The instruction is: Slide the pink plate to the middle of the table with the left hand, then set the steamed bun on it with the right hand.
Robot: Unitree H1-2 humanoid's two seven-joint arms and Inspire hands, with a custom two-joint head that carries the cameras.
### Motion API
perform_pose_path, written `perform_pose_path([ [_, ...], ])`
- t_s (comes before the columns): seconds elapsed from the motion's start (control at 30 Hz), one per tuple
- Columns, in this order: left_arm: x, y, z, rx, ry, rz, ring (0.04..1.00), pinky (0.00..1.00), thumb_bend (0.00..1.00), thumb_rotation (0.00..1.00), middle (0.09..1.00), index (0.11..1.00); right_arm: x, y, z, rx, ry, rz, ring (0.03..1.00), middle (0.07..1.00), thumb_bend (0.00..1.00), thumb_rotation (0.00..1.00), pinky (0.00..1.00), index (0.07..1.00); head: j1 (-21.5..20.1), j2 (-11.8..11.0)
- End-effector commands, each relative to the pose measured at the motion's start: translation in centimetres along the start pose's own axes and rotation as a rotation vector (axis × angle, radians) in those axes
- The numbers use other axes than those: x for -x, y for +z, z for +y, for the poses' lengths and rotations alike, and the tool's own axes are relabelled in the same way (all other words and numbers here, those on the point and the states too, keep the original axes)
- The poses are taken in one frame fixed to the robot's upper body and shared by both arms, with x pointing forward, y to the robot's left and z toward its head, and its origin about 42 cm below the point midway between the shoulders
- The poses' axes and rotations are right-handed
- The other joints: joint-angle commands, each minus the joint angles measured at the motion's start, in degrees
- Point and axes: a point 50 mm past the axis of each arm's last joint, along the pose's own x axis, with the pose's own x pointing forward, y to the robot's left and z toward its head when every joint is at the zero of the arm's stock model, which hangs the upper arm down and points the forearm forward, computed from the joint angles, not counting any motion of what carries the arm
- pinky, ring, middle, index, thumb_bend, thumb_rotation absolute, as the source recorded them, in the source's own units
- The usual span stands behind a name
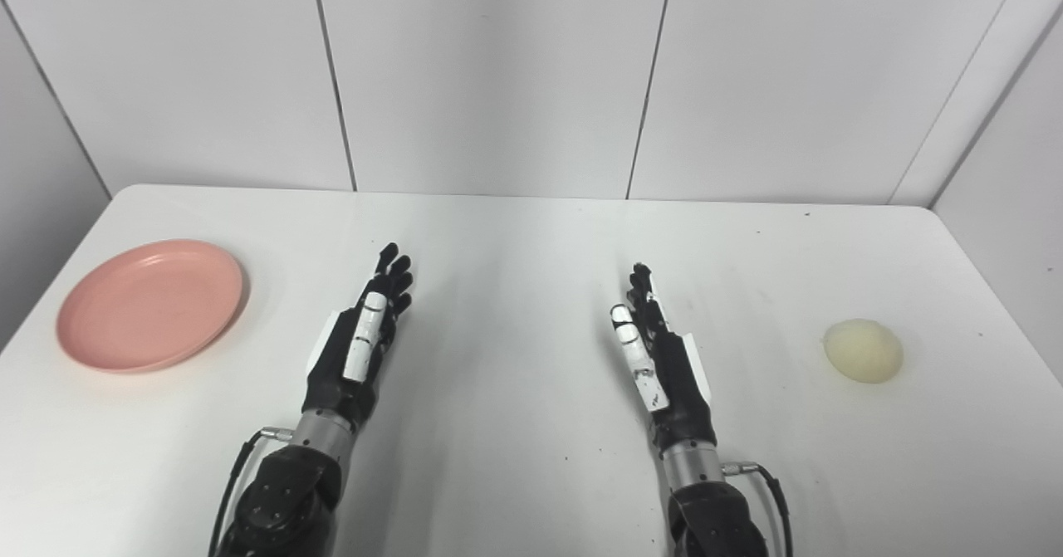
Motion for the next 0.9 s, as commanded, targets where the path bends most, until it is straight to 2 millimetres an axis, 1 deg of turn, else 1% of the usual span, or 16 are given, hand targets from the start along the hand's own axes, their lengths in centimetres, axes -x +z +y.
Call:
perform_pose_path([
  [0.0,0.8,-0.7,0.9,-0.002,0.007,0.021,1.0,1.0,0.59,1.0,1.0,1.0,-0.4,0.9,0.6,-0.005,-0.004,-0.052,1.0,1.0,0.56,0.9,0.99,1.0,-0.1,-0.1],
  [0.17,1.0,-0.7,0.8,0.017,-0.004,0.017,1.0,1.0,0.57,1.0,1.0,1.0,-0.4,0.8,0.7,-0.002,-0.018,-0.047,1.0,1.0,0.59,0.88,0.99,1.0,-0.1,-0.2],
  [0.23,1.1,-0.7,0.7,0.015,-0.007,0.032,1.0,1.0,0.6,1.0,1.0,1.0,-0.4,0.8,0.7,-0.006,-0.025,-0.047,1.0,1.0,0.6,0.87,1.0,1.0,0.1,-0.3],
  [0.37,1.3,-0.7,0.5,0.012,-0.01,0.043,1.0,1.0,0.63,1.0,1.0,1.0,-0.5,0.7,0.7,-0.014,-0.033,-0.047,1.0,1.0,0.6,0.87,1.0,1.0,0.3,-0.3],
  [0.5,1.4,-0.7,0.4,0.018,-0.008,0.043,1.0,1.0,0.64,1.0,1.0,1.0,-0.5,0.7,0.7,-0.006,-0.043,-0.051,0.997,1.0,0.59,0.89,0.99,1.0,0.3,-0.3],
  [0.7,1.4,-0.8,0.3,0.01,-0.011,0.04,1.0,1.0,0.63,1.0,1.0,1.0,-0.5,0.7,0.6,-0.006,-0.042,-0.051,0.998,1.0,0.57,0.88,0.99,1.0,1.5,-0.8],
  [0.73,1.4,-0.8,0.1,0.014,-0.013,0.039,1.0,1.0,0.63,1.0,1.0,1.0,-0.4,0.6,0.4,-0.003,-0.043,-0.053,0.995,1.0,0.57,0.89,0.99,1.0,4.5,-1.6],
  [0.77,1.4,-0.9,0.0,0.016,-0.015,0.035,1.0,1.0,0.62,1.0,1.0,1.0,-0.3,0.5,0.3,0.002,-0.041,-0.056,0.992,1.0,0.57,0.9,0.99,1.0,4.5,-1.6],
  [0.8,1.4,-1.0,-0.3,0.012,-0.015,0.035,1.0,1.0,0.62,1.0,1.0,1.0,-0.2,0.5,0.0,0.004,-0.041,-0.058,0.991,1.0,0.57,0.92,0.99,1.0,7.7,-2.4],
  [0.83,1.4,-1.1,-0.5,0.011,-0.016,0.037,1.0,1.0,0.62,1.0,1.0,1.0,-0.1,0.4,-0.2,0.003,-0.038,-0.059,0.991,1.0,0.58,0.93,0.99,1.0,7.7,-2.4],
  [0.87,1.3,-1.2,-0.7,0.016,-0.018,0.036,1.0,1.0,0.63,1.0,1.0,1.0,0.0,0.3,-0.5,0.0,-0.033,-0.059,0.993,1.0,0.59,0.94,0.99,1.0,10.9,-3.4],
])
